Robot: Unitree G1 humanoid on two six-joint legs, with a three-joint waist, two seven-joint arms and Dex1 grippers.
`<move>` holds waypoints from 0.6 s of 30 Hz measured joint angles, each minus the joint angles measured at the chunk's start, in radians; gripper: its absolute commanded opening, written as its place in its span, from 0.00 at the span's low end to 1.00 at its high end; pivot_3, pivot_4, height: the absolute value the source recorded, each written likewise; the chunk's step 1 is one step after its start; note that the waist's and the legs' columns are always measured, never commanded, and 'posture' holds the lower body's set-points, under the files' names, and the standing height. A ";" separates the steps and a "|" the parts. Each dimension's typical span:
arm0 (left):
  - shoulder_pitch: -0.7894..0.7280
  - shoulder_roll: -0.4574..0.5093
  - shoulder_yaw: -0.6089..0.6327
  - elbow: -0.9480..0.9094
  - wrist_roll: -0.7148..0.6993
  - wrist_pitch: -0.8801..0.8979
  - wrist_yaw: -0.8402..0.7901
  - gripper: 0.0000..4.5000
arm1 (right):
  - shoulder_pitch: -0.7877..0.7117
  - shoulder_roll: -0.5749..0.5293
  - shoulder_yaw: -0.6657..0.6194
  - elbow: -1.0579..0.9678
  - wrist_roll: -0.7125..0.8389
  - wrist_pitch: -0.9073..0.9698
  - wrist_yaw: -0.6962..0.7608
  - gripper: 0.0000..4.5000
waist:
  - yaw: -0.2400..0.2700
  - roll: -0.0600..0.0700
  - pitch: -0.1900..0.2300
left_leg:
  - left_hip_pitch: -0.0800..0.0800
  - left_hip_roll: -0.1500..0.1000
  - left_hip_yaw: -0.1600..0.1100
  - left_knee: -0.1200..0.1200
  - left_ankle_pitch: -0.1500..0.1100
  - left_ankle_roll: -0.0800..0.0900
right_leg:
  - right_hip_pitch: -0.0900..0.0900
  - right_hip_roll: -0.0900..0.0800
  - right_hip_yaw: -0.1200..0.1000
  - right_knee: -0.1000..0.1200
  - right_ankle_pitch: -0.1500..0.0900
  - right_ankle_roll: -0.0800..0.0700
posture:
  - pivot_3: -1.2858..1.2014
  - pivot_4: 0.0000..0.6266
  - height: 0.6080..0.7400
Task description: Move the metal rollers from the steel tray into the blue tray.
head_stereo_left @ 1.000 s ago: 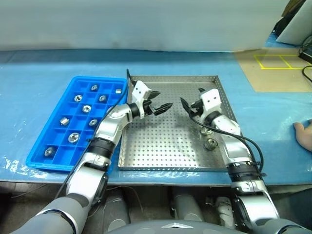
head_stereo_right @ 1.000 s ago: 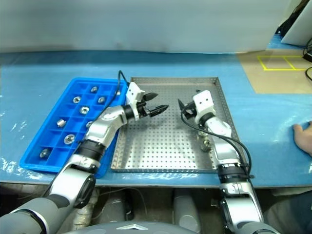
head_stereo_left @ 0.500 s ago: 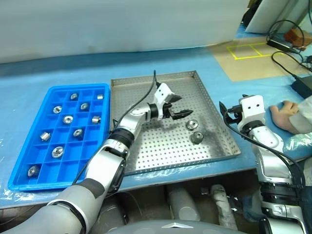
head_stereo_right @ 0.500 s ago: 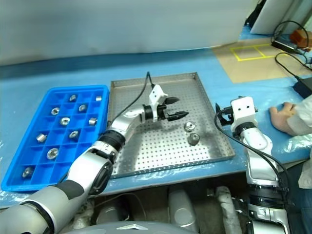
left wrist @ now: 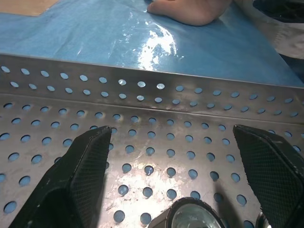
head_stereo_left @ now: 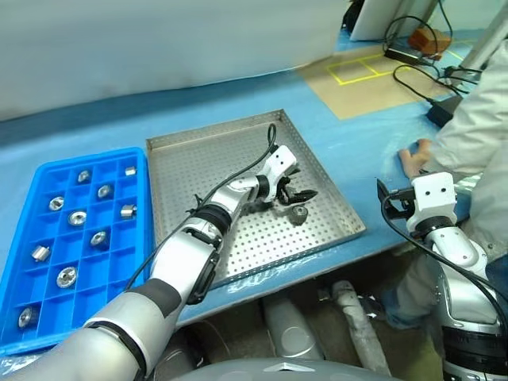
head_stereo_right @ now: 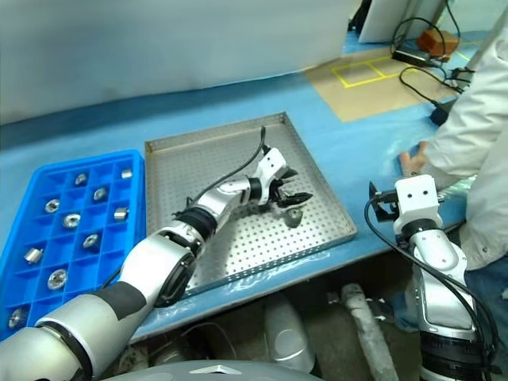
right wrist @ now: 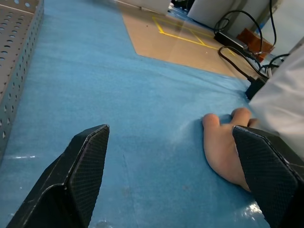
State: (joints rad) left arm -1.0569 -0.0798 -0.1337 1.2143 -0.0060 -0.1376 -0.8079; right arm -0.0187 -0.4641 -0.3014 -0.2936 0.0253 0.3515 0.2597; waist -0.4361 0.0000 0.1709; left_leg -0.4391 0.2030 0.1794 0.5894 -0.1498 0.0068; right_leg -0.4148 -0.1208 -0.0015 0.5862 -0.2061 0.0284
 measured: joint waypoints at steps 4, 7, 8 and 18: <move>0.020 0.029 0.003 -0.002 0.007 0.003 -0.021 0.96 | -0.013 -0.003 0.020 0.001 0.001 0.006 0.021 0.97 | -0.024 0.000 0.000 | 0.000 -0.002 0.000 0.007 -0.004 0.006 | 0.007 -0.005 -0.003 -0.002 -0.004 0.007 | 0.16 0.24 1.00; 0.047 0.036 0.007 -0.009 0.007 0.005 -0.036 0.96 | -0.041 -0.005 0.055 0.004 0.008 0.006 0.056 0.97 | -0.033 0.000 0.000 | 0.000 -0.005 -0.002 0.008 -0.005 0.007 | 0.010 -0.008 -0.005 -0.005 -0.004 0.007 | 0.16 0.24 1.00; 0.052 0.037 0.008 -0.014 0.007 0.007 -0.039 0.96 | -0.048 -0.006 0.068 0.004 0.013 0.006 0.070 0.97 | -0.033 0.000 0.000 | 0.000 -0.005 -0.002 0.008 -0.005 0.008 | 0.011 -0.009 -0.006 -0.006 -0.004 0.007 | 0.17 0.24 1.00; 0.082 0.056 0.013 -0.046 0.015 0.016 -0.039 0.69 | -0.081 -0.012 0.109 0.014 0.022 0.007 0.124 0.97 | -0.033 0.000 0.000 | -0.003 -0.016 -0.003 0.007 -0.010 0.016 | 0.014 -0.022 -0.011 -0.009 -0.002 0.004 | 0.18 0.24 1.00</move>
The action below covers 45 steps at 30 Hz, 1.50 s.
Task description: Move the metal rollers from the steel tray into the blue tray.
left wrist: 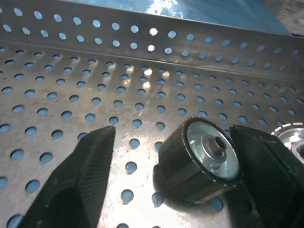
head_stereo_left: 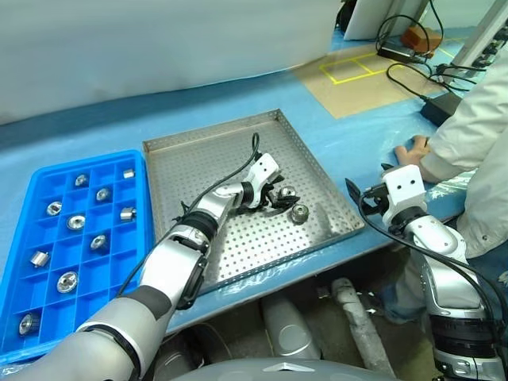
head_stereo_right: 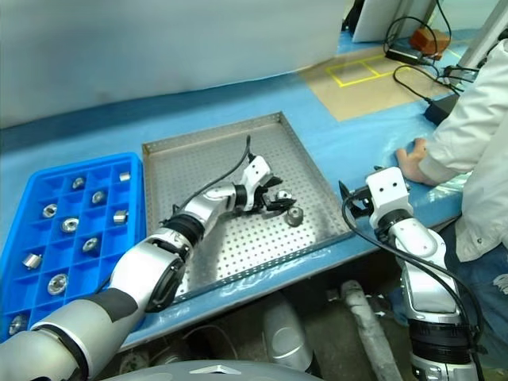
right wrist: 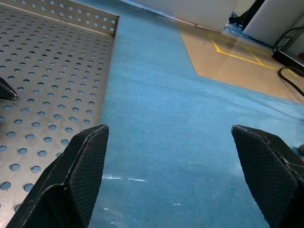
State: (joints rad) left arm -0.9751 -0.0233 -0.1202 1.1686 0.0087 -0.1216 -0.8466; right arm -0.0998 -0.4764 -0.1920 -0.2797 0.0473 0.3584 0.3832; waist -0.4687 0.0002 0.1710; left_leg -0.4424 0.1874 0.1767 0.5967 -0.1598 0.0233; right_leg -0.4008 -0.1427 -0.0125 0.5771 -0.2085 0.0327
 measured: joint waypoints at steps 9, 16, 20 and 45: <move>0.004 0.019 0.027 -0.024 -0.004 0.008 0.034 0.41 | -0.061 0.004 0.048 0.063 0.005 -0.004 0.037 0.97 | 0.004 0.000 0.000 | -0.002 -0.002 0.000 0.002 -0.001 0.007 | 0.002 -0.005 -0.002 -0.003 0.000 0.000 | 0.25 0.24 1.00; 0.085 0.085 0.081 -0.156 -0.033 0.039 0.097 0.41 | -0.254 0.029 0.139 0.236 0.038 -0.055 0.149 0.97 | 0.031 0.000 0.000 | -0.003 0.001 -0.002 0.002 0.000 0.009 | 0.003 -0.005 -0.014 0.000 0.000 0.000 | 0.35 0.24 1.00; 0.189 0.136 0.147 -0.366 -0.097 0.057 0.140 0.41 | -0.368 0.072 0.218 0.385 0.056 -0.101 0.266 0.97 | 0.086 -0.002 0.001 | -0.006 0.003 -0.004 0.003 0.001 0.011 | -0.002 -0.004 -0.016 0.008 0.000 -0.001 | 0.41 0.24 1.00; 1.002 0.341 0.275 -1.538 -0.350 0.449 0.334 0.41 | -0.756 0.402 0.391 0.900 0.127 -0.328 0.763 0.97 | 0.602 0.000 0.003 | 0.005 0.020 -0.003 -0.027 0.024 -0.029 | -0.011 0.006 -0.015 0.030 -0.012 -0.023 | 0.62 0.24 1.00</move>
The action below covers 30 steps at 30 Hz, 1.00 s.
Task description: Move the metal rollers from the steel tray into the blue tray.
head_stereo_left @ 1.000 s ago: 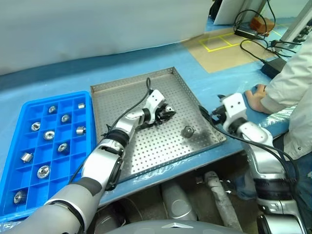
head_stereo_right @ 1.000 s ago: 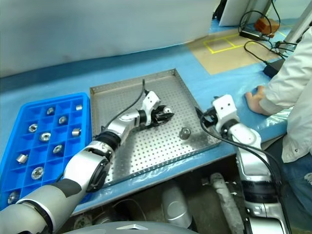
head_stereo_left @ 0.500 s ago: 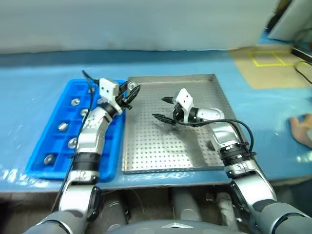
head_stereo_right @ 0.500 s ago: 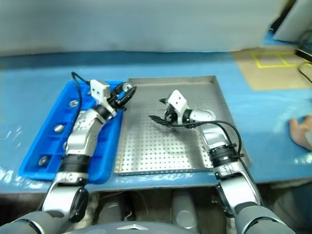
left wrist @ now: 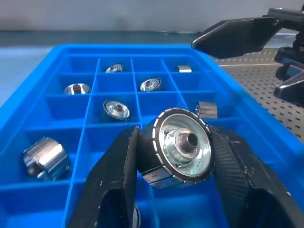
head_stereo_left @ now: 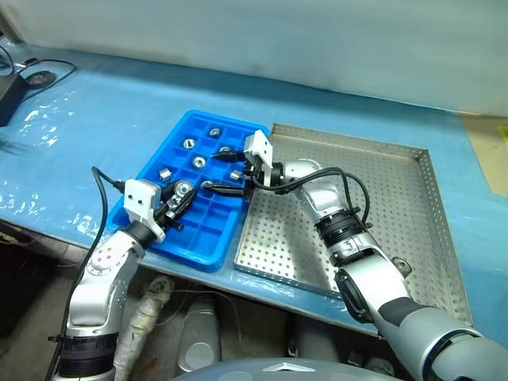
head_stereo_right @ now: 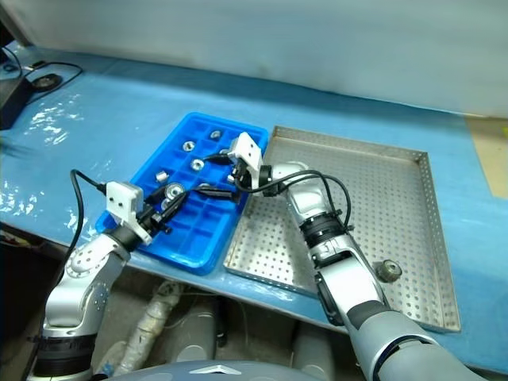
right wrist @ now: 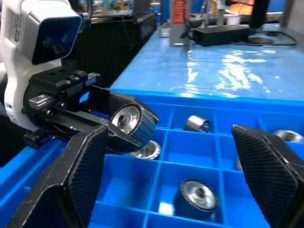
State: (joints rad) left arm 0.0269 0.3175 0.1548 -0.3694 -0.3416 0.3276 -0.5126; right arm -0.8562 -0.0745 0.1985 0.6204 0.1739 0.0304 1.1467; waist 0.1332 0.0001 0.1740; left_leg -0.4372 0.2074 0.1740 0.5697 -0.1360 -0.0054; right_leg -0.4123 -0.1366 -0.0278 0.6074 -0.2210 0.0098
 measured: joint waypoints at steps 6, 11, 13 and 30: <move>0.064 0.022 -0.008 -0.053 -0.007 0.043 0.021 0.41 | 0.001 0.005 0.012 0.031 -0.015 -0.031 0.007 0.97 | 0.000 0.000 -0.001 | -0.001 0.017 -0.002 -0.009 0.010 -0.015 | -0.009 0.019 -0.001 0.002 0.000 0.000 | 0.62 0.24 1.00; 0.090 0.059 0.013 -0.081 -0.041 0.086 0.020 0.41 | 0.008 0.001 0.011 0.032 -0.017 -0.036 -0.005 0.97 | -0.008 0.000 -0.001 | 0.000 0.025 -0.001 -0.009 0.012 -0.019 | -0.011 0.027 0.000 0.002 0.000 -0.004 | 0.61 0.24 1.00; 0.111 0.081 0.027 -0.100 -0.064 0.100 0.010 0.41 | 0.013 0.000 0.011 0.032 -0.018 -0.036 -0.013 0.97 | -0.009 0.001 -0.001 | 0.000 0.026 -0.001 -0.009 0.012 -0.019 | -0.011 0.028 0.000 0.002 0.000 -0.005 | 0.61 0.24 1.00; 0.231 0.196 0.074 -0.162 -0.141 0.140 -0.050 0.41 | 0.040 -0.002 0.012 0.032 -0.040 -0.055 -0.041 0.97 | -0.008 0.002 -0.002 | 0.006 0.027 0.001 -0.010 0.013 -0.021 | -0.010 0.029 0.003 0.006 0.001 -0.007 | 0.60 0.24 1.00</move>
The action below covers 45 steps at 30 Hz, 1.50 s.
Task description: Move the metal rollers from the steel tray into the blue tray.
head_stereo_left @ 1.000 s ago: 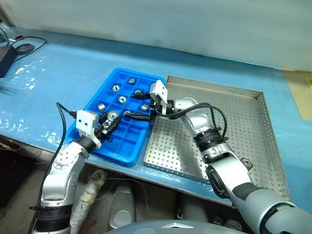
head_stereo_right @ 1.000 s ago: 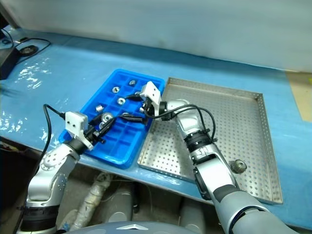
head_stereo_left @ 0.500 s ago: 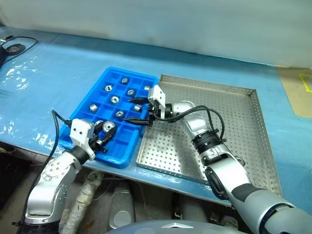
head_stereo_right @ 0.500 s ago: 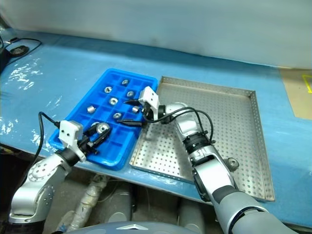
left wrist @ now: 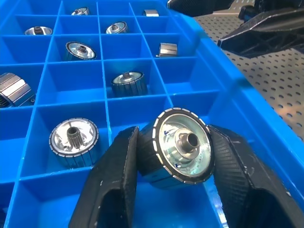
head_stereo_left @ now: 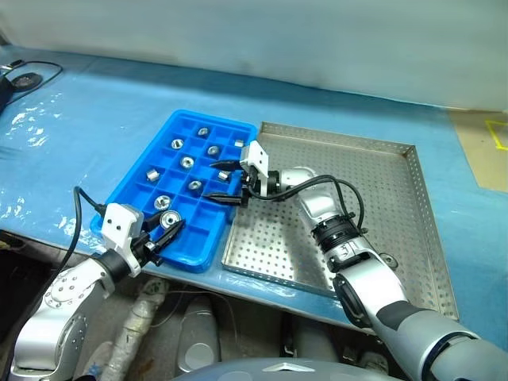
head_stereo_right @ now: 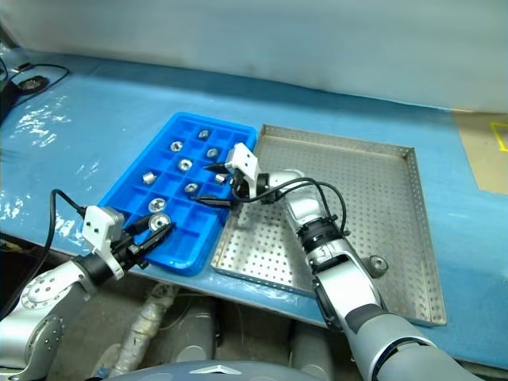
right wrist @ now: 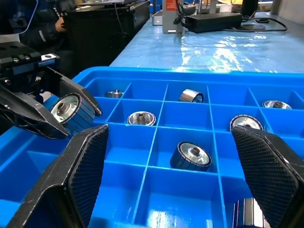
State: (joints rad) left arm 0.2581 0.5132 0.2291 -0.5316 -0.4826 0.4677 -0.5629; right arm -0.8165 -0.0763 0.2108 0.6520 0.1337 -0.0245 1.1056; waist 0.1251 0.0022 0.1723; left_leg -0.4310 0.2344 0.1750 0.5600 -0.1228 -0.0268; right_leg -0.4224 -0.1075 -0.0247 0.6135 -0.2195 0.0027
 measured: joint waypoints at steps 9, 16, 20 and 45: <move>-0.034 0.001 -0.057 0.034 0.023 -0.003 -0.020 0.87 | 0.011 -0.014 0.004 -0.003 -0.016 -0.004 -0.007 0.97 | 0.008 0.003 -0.001 | 0.005 -0.001 0.000 0.000 0.001 -0.001 | 0.001 0.000 0.002 0.005 0.000 0.000 | 0.58 0.24 1.00; -0.195 -0.046 -0.117 0.155 0.041 -0.014 -0.034 1.00 | 0.045 -0.053 0.000 -0.074 -0.016 0.031 -0.025 0.97 | 0.026 0.005 0.000 | 0.013 -0.004 0.001 -0.017 0.002 -0.004 | 0.004 -0.001 0.004 0.007 -0.002 0.004 | 0.52 0.24 1.00; -0.316 -0.067 -0.179 0.247 0.041 -0.018 -0.092 1.00 | 0.096 -0.111 -0.017 -0.149 -0.015 0.072 -0.061 0.97 | 0.016 0.004 0.000 | 0.013 -0.008 0.000 -0.018 0.002 -0.004 | 0.004 -0.001 0.007 0.005 -0.002 0.004 | 0.47 0.24 1.00; -0.872 -0.271 -0.411 0.901 0.114 -0.223 -0.543 1.00 | 0.575 -0.501 -0.289 -0.793 0.083 0.547 -0.337 0.97 | -0.216 -0.003 -0.002 | 0.008 -0.025 0.006 0.003 -0.006 0.021 | -0.003 0.000 0.031 -0.013 0.019 0.011 | 0.27 0.24 1.00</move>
State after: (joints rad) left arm -0.6144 0.2423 -0.1820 0.3698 -0.3683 0.2447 -1.1055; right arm -0.2416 -0.5769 -0.0780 -0.1411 0.2169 0.5229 0.7681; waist -0.0908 -0.0010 0.1708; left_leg -0.4233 0.2090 0.1807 0.5626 -0.1284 -0.0061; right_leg -0.4254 -0.1077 0.0060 0.6005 -0.2007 0.0136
